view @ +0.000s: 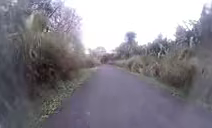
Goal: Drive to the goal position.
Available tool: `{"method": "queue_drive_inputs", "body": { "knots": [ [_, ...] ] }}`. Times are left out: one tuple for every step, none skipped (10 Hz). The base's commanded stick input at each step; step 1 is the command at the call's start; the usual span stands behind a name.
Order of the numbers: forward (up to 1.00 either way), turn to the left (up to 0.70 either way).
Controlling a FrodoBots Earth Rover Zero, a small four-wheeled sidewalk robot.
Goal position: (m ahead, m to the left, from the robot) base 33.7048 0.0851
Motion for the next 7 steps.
{"method": "queue_drive_inputs", "body": {
  "knots": [
    [0.70, 0.00],
    [0.70, 0.00],
    [0.70, 0.00],
    [0.70, 0.00],
    [0.70, 0.00],
    [0.70, 0.00],
    [0.70, 0.00]
  ]
}}
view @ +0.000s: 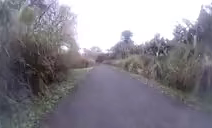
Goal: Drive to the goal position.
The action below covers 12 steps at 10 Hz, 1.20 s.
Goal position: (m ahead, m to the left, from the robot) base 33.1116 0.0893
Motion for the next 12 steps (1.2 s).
{"method": "queue_drive_inputs", "body": {
  "knots": [
    [0.70, 0.00],
    [0.70, 0.00],
    [0.70, 0.00],
    [0.70, 0.00],
    [0.70, 0.00],
    [0.70, 0.00],
    [0.70, 0.00],
    [0.70, 0.00],
    [0.70, 0.00],
    [0.70, -0.35],
    [0.70, -0.35],
    [0.70, -0.35]
  ]
}}
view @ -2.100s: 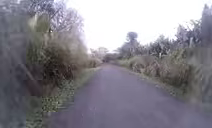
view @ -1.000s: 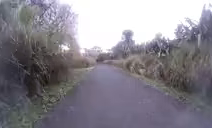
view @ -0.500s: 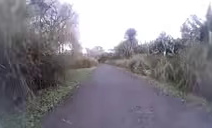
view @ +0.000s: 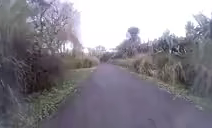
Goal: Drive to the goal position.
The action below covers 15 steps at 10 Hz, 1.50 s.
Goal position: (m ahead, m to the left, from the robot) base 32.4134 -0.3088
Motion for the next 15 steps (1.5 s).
{"method": "queue_drive_inputs", "body": {
  "knots": [
    [0.70, -0.35],
    [0.70, -0.35],
    [0.70, -0.35],
    [0.70, 0.00],
    [0.70, 0.00],
    [0.70, 0.00],
    [0.70, 0.00],
    [0.70, 0.00],
    [0.70, 0.00],
    [0.70, 0.00],
    [0.70, 0.00],
    [0.70, 0.00],
    [0.70, 0.00],
    [0.70, 0.00],
    [0.70, 0.00]
  ]
}}
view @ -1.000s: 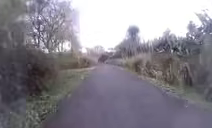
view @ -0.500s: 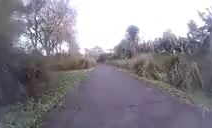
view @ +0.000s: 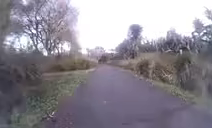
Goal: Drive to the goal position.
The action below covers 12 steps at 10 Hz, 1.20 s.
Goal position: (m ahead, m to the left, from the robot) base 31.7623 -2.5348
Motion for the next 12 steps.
{"method": "queue_drive_inputs", "body": {
  "knots": [
    [0.70, 0.00],
    [0.70, 0.00],
    [0.70, 0.00],
    [0.70, 0.00],
    [0.70, 0.00],
    [0.70, 0.00],
    [0.70, 0.00],
    [0.70, -0.02],
    [0.70, -0.35],
    [0.70, -0.35],
    [0.70, -0.35],
    [0.70, -0.35]
  ]
}}
